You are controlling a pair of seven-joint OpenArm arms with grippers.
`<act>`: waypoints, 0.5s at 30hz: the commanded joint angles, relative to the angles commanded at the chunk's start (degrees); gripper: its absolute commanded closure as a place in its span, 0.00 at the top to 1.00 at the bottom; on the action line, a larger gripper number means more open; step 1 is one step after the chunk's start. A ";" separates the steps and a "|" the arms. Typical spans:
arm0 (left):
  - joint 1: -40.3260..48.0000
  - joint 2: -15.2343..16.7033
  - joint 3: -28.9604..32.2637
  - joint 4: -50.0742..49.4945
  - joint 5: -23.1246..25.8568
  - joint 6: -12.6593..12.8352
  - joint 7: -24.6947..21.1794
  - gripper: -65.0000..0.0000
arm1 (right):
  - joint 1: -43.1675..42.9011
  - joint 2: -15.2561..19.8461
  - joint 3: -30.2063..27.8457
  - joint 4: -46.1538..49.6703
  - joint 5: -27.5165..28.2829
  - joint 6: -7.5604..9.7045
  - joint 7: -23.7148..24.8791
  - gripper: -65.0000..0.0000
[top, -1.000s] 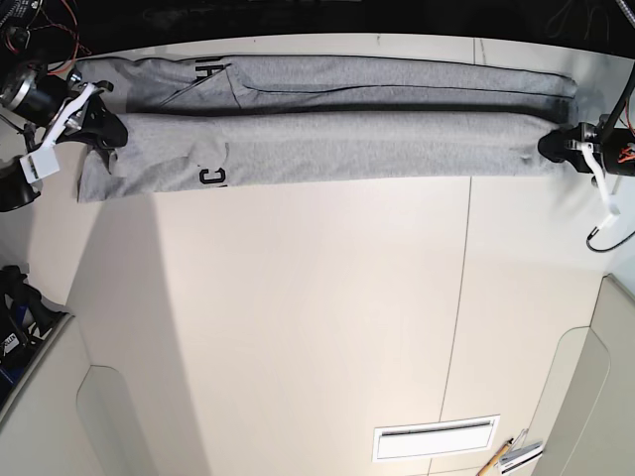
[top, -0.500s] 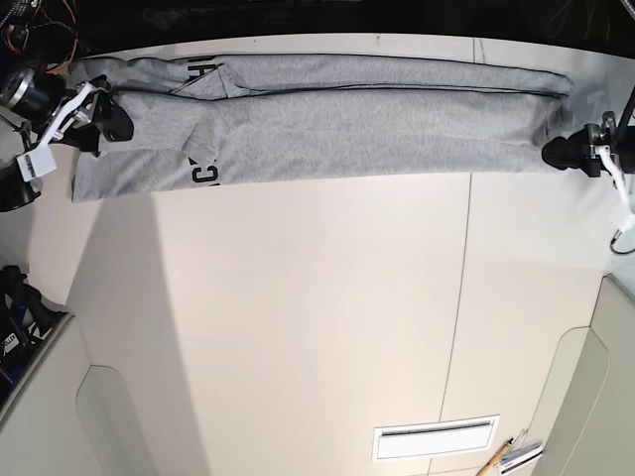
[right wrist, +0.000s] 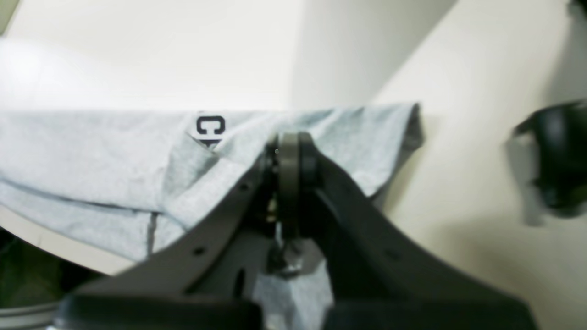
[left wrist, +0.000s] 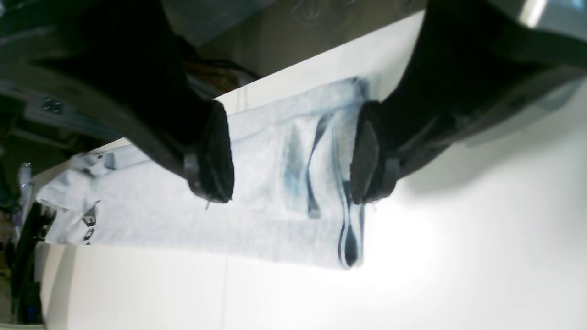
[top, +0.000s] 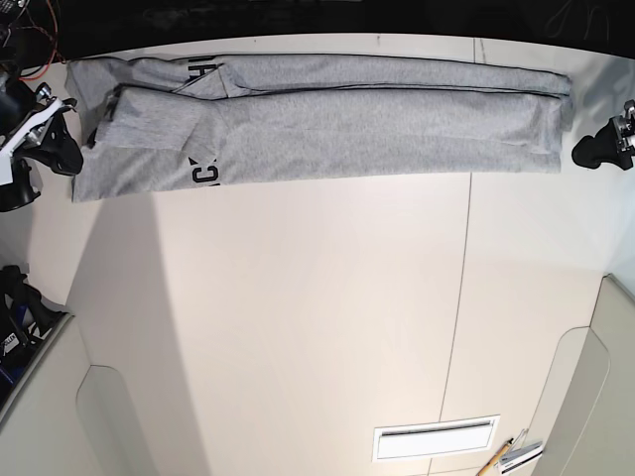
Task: Fold the T-shirt properly
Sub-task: 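Grasp the strip end near the left gripper with the left gripper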
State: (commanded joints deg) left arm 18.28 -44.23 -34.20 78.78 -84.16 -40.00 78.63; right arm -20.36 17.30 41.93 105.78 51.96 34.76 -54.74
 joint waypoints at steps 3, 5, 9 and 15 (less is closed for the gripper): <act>0.00 2.27 0.00 -0.04 6.91 0.00 -4.22 0.67 | 0.87 0.02 -1.70 -7.43 -0.76 0.04 2.32 0.00; 0.04 2.91 0.00 -0.07 7.34 0.00 -4.22 0.67 | 2.29 0.02 -3.15 -12.33 -0.98 0.28 2.21 0.00; 1.29 3.82 0.00 -0.13 7.85 0.00 -4.31 0.67 | 3.85 0.04 -7.08 -20.06 -2.29 0.57 2.23 0.00; 2.40 5.66 0.00 -0.22 12.92 0.00 -6.01 0.67 | 3.82 0.02 -9.33 -22.01 -1.77 0.55 2.40 0.00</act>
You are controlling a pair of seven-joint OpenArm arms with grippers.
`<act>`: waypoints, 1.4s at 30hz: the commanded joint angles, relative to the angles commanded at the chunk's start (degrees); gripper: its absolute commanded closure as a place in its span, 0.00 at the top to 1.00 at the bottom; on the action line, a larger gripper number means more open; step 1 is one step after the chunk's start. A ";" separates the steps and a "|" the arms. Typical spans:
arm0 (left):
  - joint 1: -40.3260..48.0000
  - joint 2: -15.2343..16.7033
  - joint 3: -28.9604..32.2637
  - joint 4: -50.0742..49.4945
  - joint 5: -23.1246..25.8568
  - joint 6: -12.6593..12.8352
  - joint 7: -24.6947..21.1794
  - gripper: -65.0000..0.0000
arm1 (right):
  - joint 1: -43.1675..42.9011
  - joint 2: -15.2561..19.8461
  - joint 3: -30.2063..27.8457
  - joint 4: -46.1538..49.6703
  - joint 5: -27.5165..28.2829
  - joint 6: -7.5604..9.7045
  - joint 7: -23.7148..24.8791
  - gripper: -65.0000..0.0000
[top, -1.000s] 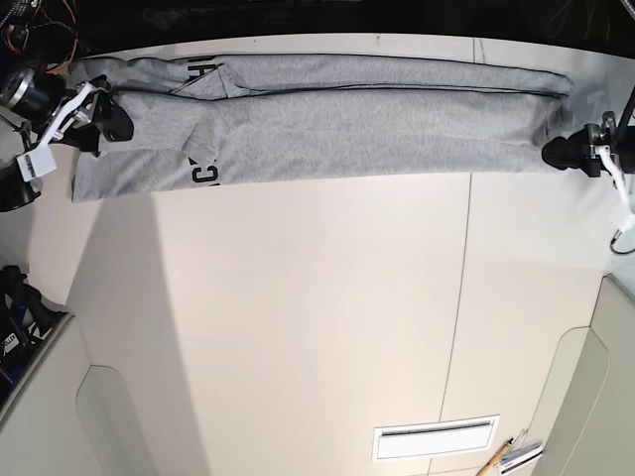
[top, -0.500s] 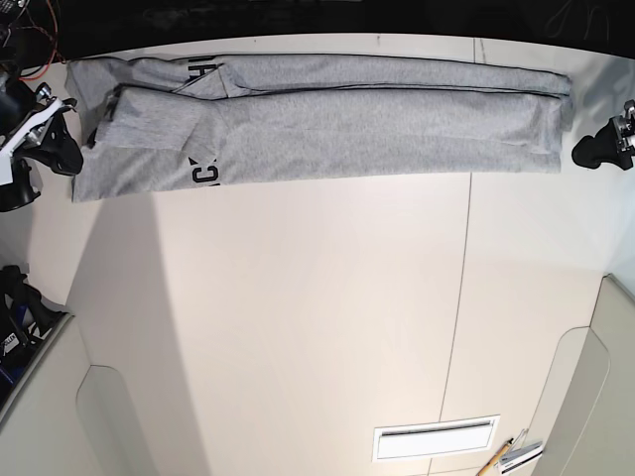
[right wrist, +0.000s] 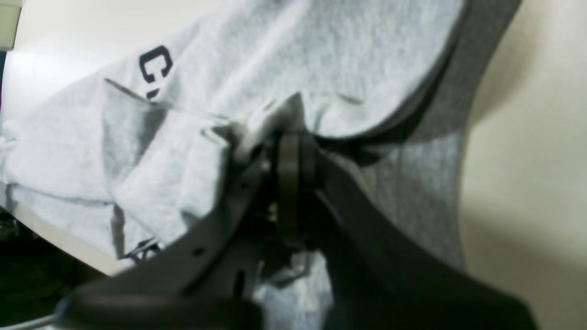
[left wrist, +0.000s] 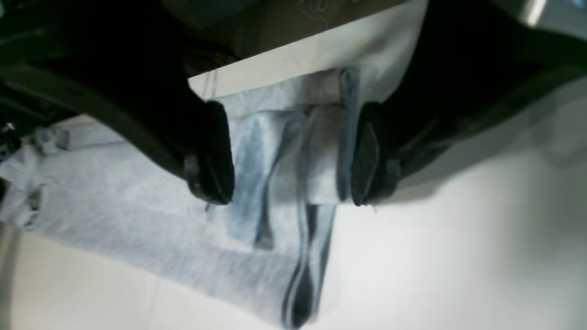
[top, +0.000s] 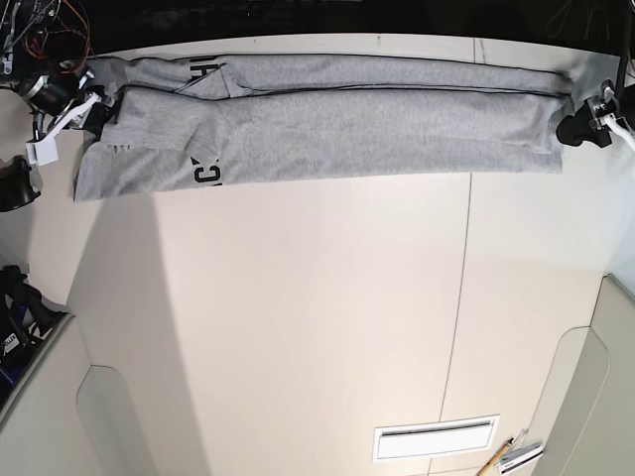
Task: Fold the T-shirt properly
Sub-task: 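Grasp the strip end near the left gripper with the left gripper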
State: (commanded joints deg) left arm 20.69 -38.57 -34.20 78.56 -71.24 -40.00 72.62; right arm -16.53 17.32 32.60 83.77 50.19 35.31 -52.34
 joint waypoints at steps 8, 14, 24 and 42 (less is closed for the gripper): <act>3.15 0.63 0.48 0.00 2.43 0.00 -2.95 0.73 | 0.00 0.00 0.00 0.00 2.34 -0.15 -0.63 0.00; 3.45 1.64 0.55 0.00 -1.64 0.00 -2.12 0.73 | 0.00 -0.02 0.00 0.00 2.82 -0.15 -0.87 0.00; 3.13 4.28 2.01 0.02 -7.26 0.00 0.00 0.73 | 0.00 -0.02 0.00 0.00 5.99 -0.15 -3.41 0.00; -3.21 4.26 9.07 0.28 -0.46 0.00 -3.08 0.00 | -0.02 -0.02 0.70 2.40 9.33 -0.09 -5.16 0.00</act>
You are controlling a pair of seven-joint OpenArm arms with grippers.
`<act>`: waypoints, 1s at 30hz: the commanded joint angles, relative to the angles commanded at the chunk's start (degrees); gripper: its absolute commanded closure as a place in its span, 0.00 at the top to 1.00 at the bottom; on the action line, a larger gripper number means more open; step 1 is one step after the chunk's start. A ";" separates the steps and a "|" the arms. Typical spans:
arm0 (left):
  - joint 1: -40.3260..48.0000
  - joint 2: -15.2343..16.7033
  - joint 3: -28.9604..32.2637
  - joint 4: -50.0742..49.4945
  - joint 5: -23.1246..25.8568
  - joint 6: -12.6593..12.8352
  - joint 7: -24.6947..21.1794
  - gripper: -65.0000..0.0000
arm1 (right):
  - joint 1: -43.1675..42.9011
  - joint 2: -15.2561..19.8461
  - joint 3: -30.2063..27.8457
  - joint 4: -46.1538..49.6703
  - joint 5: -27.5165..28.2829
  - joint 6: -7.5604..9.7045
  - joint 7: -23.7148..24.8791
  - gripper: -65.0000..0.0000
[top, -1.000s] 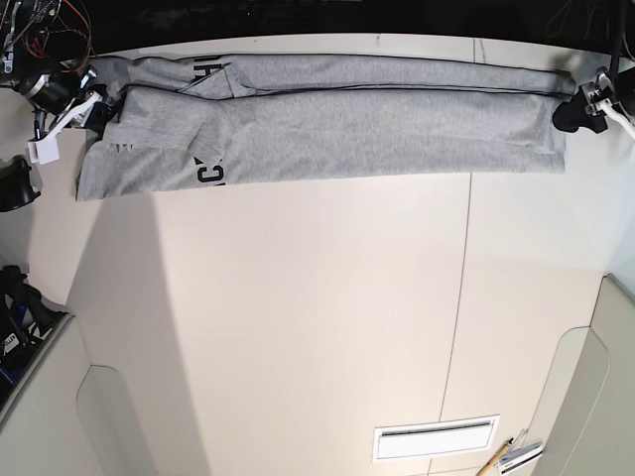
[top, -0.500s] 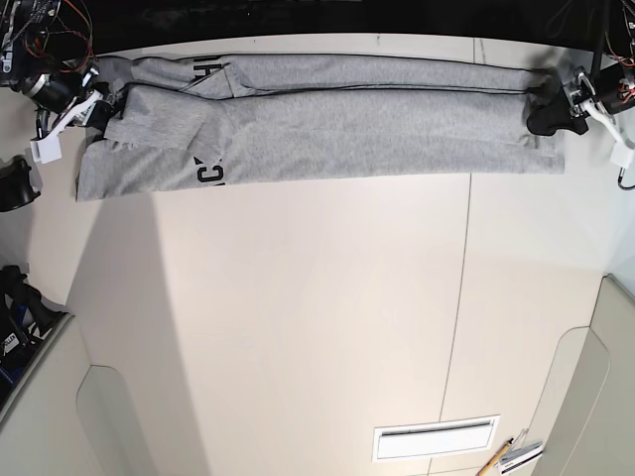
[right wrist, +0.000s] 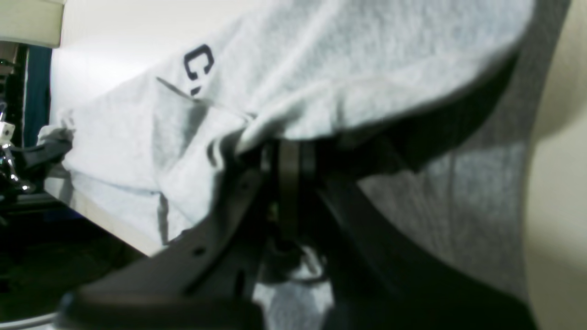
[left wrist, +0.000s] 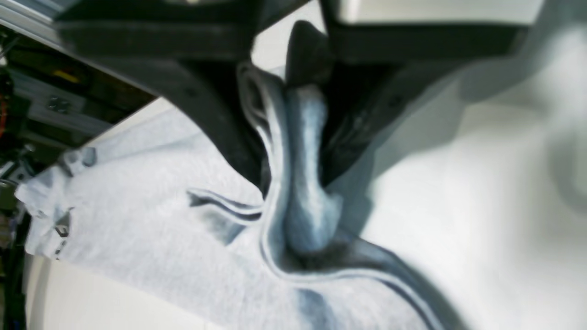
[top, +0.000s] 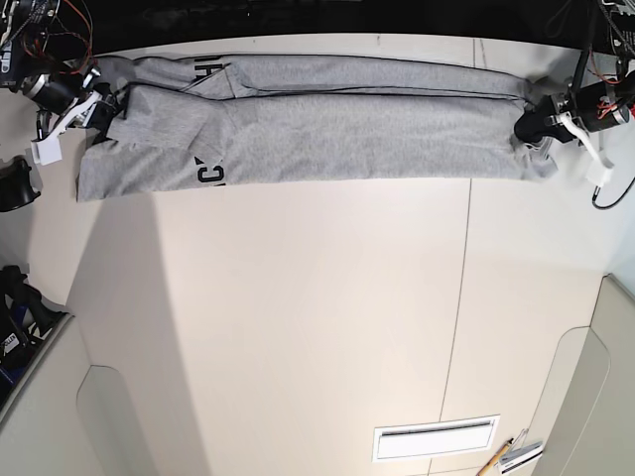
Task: Fold the T-shirt properly
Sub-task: 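Grasp the strip end near the left gripper with the left gripper, then fold the strip end with the left gripper toward the right gripper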
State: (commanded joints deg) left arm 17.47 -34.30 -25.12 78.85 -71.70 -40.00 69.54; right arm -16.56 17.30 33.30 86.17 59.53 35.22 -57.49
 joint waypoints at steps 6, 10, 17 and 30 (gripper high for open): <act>-1.42 -0.20 -5.90 4.46 5.42 0.00 -2.08 0.00 | 0.00 0.02 2.73 8.44 0.07 0.00 -2.58 0.00; -1.36 -0.13 -7.19 10.75 10.03 0.00 -3.98 0.00 | 0.02 0.00 2.75 10.71 0.02 -0.02 -2.58 0.00; 0.96 2.51 -6.58 28.17 10.05 0.00 -3.32 0.00 | 0.00 -0.02 2.75 10.71 -1.05 -0.04 -2.56 0.00; 3.45 9.70 27.56 40.17 34.42 0.47 -14.49 0.00 | -0.02 0.00 3.91 10.71 -1.64 -0.04 -2.80 0.23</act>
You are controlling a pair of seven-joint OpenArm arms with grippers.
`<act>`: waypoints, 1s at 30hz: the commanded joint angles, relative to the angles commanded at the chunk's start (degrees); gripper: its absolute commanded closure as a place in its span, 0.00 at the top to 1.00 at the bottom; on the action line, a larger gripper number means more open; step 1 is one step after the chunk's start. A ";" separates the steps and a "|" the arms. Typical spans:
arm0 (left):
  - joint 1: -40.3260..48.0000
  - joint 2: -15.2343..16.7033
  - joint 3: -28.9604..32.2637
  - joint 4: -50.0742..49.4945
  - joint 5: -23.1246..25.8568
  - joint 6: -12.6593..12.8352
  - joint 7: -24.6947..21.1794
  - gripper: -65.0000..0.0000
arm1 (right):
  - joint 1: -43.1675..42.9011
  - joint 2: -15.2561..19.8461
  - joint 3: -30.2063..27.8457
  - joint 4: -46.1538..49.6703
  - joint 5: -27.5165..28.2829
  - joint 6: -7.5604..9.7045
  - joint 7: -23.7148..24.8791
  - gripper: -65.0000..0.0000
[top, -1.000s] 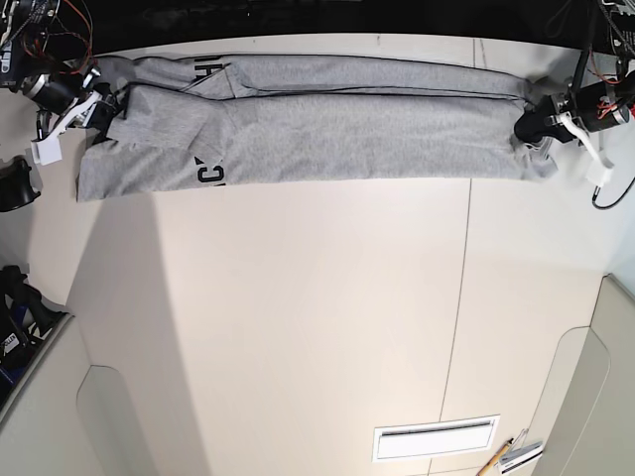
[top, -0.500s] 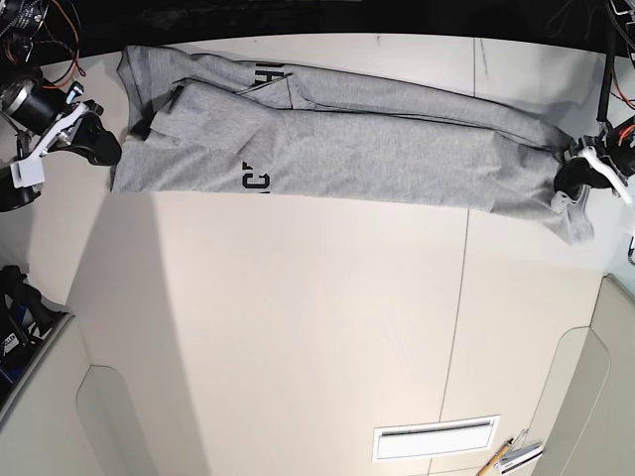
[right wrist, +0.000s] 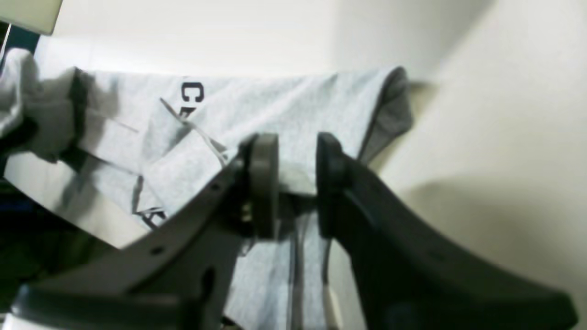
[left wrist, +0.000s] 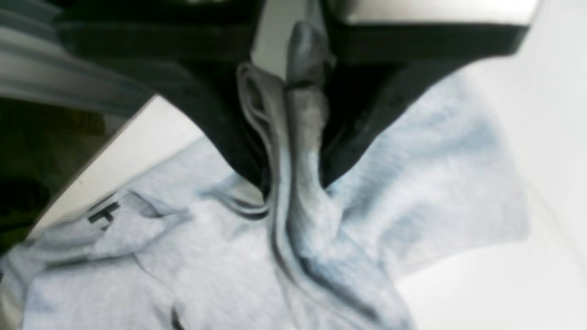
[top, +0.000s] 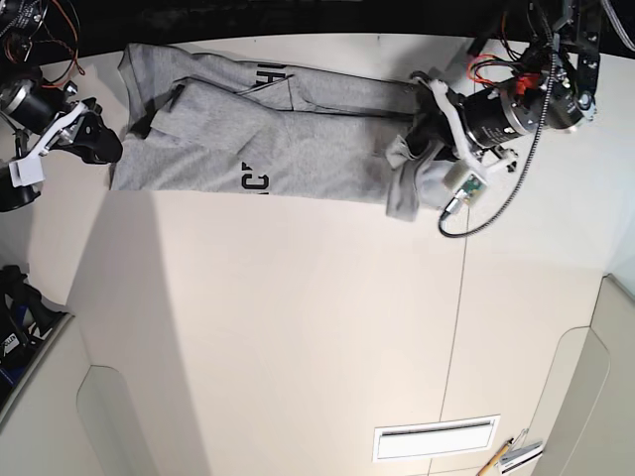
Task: Fold the T-shirt properly
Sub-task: 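Fold the strip end with the left gripper toward the right gripper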
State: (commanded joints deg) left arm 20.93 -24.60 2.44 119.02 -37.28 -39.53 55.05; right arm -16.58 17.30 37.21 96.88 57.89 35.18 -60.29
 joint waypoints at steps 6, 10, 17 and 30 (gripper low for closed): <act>0.00 0.02 9.27 -1.55 10.67 2.51 -7.54 0.43 | -0.35 -0.02 0.55 -0.02 -0.68 0.00 -0.83 0.61; -0.13 0.70 9.94 -3.96 10.32 2.45 -12.55 0.63 | -0.76 -0.02 0.55 -0.35 -1.81 -0.02 -1.64 0.64; -0.98 7.91 9.92 -4.11 4.15 2.43 -12.39 0.63 | -2.38 -0.35 0.55 -5.97 -1.29 0.20 -1.01 0.64; -0.96 12.17 9.92 -4.09 3.65 2.25 -8.17 0.63 | -2.34 -4.15 -7.08 -8.92 0.74 0.79 -1.20 0.64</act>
State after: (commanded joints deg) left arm 19.97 -12.43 12.36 114.93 -33.63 -37.28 46.87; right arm -18.92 13.15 30.13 87.96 58.63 35.97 -61.49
